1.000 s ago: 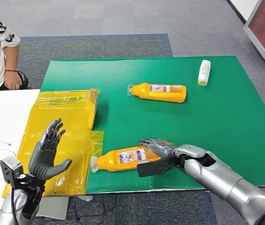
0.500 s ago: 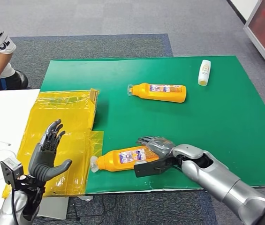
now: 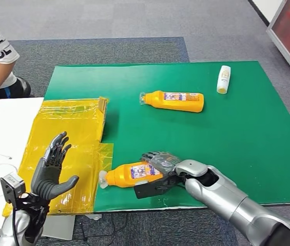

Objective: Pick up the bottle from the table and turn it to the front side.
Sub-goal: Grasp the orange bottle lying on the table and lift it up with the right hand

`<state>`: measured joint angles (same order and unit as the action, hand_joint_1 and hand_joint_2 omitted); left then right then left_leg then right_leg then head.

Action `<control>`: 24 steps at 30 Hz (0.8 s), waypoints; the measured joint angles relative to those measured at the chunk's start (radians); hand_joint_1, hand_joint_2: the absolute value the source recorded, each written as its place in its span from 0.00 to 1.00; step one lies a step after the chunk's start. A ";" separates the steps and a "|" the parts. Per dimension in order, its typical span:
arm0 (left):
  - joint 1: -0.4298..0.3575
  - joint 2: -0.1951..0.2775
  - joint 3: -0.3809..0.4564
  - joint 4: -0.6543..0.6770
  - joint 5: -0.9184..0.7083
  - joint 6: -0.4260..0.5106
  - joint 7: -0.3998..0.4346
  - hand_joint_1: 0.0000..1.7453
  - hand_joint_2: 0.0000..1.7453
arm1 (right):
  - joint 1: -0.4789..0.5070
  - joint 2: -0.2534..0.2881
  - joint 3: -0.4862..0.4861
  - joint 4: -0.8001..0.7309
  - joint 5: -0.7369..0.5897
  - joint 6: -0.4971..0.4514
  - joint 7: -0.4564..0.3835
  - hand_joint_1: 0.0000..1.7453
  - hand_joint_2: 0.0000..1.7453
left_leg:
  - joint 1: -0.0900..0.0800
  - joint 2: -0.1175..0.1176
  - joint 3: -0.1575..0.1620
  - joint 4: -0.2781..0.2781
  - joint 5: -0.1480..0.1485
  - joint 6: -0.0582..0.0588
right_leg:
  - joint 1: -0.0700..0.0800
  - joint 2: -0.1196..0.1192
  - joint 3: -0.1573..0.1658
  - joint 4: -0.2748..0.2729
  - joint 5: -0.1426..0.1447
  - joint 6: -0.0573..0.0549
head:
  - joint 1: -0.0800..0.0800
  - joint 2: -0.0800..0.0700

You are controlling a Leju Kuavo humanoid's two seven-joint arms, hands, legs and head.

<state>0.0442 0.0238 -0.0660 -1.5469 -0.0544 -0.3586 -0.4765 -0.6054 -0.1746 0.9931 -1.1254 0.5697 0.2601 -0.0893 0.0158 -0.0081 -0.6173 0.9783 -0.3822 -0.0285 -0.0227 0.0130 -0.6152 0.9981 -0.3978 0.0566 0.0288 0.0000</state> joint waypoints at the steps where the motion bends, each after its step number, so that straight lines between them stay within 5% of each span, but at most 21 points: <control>1: 0.001 0.000 0.001 0.000 0.000 0.000 0.000 0.00 1.00 | 0.000 0.005 0.002 0.006 0.003 0.001 0.002 0.00 1.00 | 0.000 0.000 0.000 0.000 0.000 0.000 | 0.000 0.000 0.000 0.000 0.000 0.000 | 0.000 0.000; 24: 0.054 -0.008 0.045 -0.047 -0.009 0.003 0.002 0.00 1.00 | -0.003 0.043 -0.019 0.046 0.103 -0.014 0.080 0.00 1.00 | 0.000 0.000 0.000 0.000 0.000 0.000 | 0.000 0.000 0.000 0.000 0.000 0.000 | 0.000 0.000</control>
<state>0.0979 0.0156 -0.0214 -1.5943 -0.0632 -0.3559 -0.4749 -0.6085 -0.1317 0.9744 -1.0794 0.6725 0.2464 -0.0091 0.0159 -0.0081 -0.6173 0.9783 -0.3822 -0.0286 -0.0227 0.0130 -0.6153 0.9981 -0.3978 0.0566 0.0288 0.0000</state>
